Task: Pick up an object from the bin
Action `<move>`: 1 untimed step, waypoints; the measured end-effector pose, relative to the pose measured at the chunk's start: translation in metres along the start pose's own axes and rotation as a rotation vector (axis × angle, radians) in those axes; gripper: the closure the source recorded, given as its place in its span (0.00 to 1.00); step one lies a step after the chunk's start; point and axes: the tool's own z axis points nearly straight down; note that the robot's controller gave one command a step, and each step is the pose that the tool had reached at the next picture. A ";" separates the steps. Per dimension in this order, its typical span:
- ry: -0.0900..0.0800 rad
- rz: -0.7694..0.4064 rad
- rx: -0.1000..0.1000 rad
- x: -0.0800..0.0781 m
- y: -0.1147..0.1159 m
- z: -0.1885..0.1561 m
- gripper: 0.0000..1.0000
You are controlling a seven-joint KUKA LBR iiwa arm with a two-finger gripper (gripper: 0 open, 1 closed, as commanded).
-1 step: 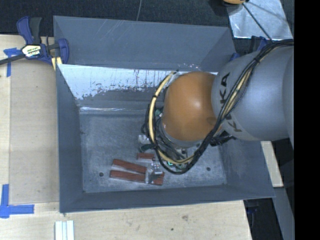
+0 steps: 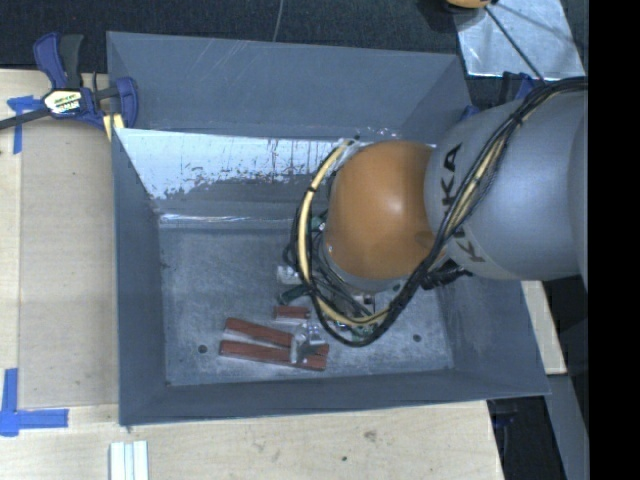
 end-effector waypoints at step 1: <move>-0.014 0.022 -0.002 -0.024 -0.019 0.076 1.00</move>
Offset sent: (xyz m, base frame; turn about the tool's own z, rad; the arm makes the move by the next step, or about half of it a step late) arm 0.0000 0.0000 0.0000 0.0000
